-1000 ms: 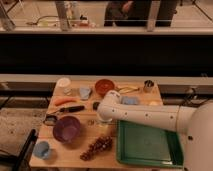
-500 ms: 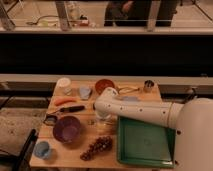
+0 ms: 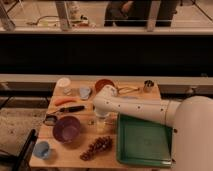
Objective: Place fork in purple bowl
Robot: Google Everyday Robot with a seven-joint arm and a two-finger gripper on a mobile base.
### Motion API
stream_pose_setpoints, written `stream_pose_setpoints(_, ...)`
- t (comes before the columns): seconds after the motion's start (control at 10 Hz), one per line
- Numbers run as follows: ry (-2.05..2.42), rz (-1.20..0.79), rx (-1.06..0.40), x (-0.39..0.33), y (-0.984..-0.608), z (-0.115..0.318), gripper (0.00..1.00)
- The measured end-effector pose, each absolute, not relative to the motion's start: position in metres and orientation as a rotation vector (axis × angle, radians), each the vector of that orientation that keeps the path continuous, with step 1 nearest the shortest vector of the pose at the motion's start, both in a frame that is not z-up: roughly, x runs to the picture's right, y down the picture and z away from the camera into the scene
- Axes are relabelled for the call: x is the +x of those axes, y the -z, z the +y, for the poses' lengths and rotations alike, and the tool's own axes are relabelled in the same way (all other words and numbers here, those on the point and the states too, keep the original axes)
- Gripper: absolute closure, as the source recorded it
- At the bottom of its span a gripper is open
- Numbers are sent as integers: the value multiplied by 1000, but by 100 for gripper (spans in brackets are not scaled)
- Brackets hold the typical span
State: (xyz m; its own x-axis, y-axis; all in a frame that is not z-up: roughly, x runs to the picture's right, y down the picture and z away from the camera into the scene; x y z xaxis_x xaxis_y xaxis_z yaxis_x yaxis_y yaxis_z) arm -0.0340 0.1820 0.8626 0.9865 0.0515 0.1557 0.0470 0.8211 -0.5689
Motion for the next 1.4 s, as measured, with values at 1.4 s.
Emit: stream_pose_setpoints(1.4,-25,-160,-636,-25,-867,189,44)
